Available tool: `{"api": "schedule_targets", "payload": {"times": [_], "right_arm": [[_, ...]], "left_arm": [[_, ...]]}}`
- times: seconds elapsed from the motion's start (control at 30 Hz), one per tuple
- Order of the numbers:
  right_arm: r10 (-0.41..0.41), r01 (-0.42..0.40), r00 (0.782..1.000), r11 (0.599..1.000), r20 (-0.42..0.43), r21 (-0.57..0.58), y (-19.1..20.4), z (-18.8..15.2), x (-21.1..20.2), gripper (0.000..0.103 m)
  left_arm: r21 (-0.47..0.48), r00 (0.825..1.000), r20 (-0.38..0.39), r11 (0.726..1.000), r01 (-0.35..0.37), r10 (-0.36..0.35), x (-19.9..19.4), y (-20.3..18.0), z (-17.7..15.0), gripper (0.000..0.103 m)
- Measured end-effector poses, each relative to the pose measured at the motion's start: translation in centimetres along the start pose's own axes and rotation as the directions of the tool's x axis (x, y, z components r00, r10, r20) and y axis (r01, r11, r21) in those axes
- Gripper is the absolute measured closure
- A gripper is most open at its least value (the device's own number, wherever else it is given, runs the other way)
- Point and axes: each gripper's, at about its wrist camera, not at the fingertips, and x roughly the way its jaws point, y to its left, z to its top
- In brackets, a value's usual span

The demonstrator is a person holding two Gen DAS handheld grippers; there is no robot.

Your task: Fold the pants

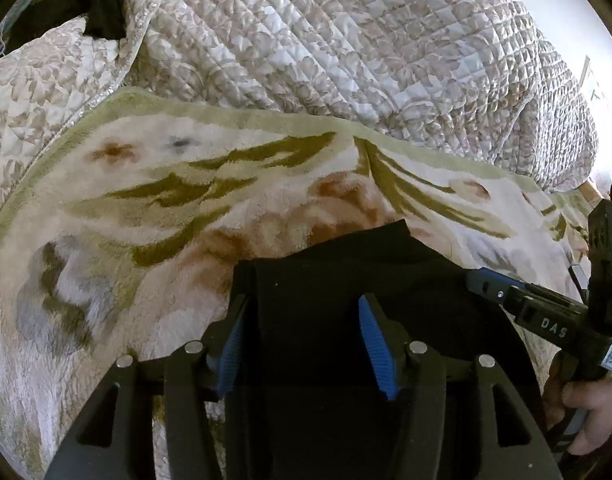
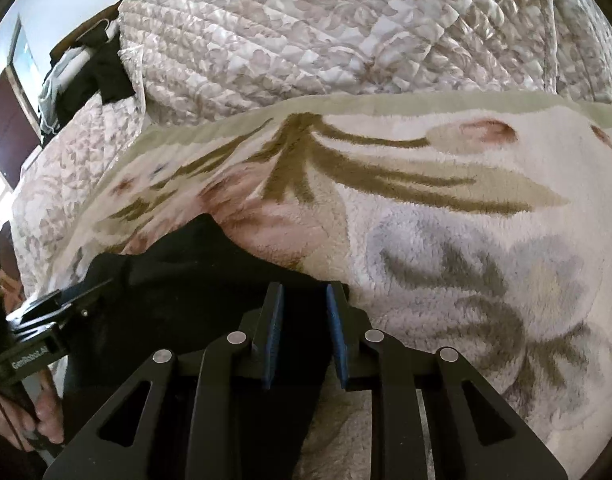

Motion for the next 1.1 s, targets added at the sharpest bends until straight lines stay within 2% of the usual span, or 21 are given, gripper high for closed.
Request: {"api": "schedule_targets", "payload": {"times": [0.07,0.27,0.4,0.57,0.67,0.87,0.9,0.93,0.97,1.0,1.1], "right_arm": [[-0.038,0.038,0.999,0.999,-0.008,-0.002,0.2,-0.2,-0.8,0.078],[-0.017,0.018,0.999,0.999,0.042,-0.027,2.1,-2.9,-5.0,0.078],[0.008,-0.006,0.999,0.999,0.047,-0.043,4.0,-5.4,-7.0,0.078],[0.033,-0.031,0.999,0.997,0.036,-0.072,5.9,-8.2,-8.0,0.078],[0.009,-0.005,0.999,0.994,0.033,-0.106,6.5,-9.8,-7.8,0.078],[0.024,-0.022,0.999,0.997,0.03,-0.075,6.2,-9.8,-8.7,0.077],[0.028,-0.026,0.999,0.998,0.033,-0.065,5.9,-9.7,-8.9,0.075],[0.032,-0.031,0.999,0.999,0.039,-0.045,5.4,-9.3,-9.0,0.068],[0.038,-0.037,0.998,0.999,0.044,-0.027,5.0,-9.2,-9.1,0.057],[0.044,-0.044,0.998,0.999,0.05,0.0,4.4,-8.9,-9.1,0.052],[0.069,-0.072,0.996,0.996,0.05,0.058,3.1,-8.4,-8.6,0.049]], "left_arm": [[-0.002,1.0,0.003,1.0,0.0,0.0,-0.2,0.0,0.0,0.044],[0.027,0.999,0.034,0.999,-0.03,0.03,-2.2,-0.4,-0.4,0.045],[0.048,0.998,0.048,0.998,-0.048,0.046,-3.8,-0.6,-1.2,0.045],[0.06,0.996,0.063,0.996,-0.061,0.058,-5.7,-0.6,-3.0,0.045],[0.056,0.997,0.018,0.996,-0.073,0.072,-5.4,-0.2,-4.6,0.046],[0.036,0.998,0.022,0.998,-0.051,0.051,-6.5,0.6,-5.5,0.046],[0.03,0.999,0.02,0.999,-0.041,0.041,-6.5,0.8,-5.5,0.046],[0.024,0.999,0.015,0.999,-0.029,0.029,-6.4,1.0,-5.3,0.046],[0.018,1.0,0.012,1.0,-0.02,0.02,-6.3,1.1,-5.3,0.046],[0.01,1.0,0.012,1.0,-0.008,0.008,-6.2,1.4,-5.2,0.046],[-0.008,1.0,0.008,1.0,0.019,-0.019,-5.8,1.8,-4.9,0.044]]}}
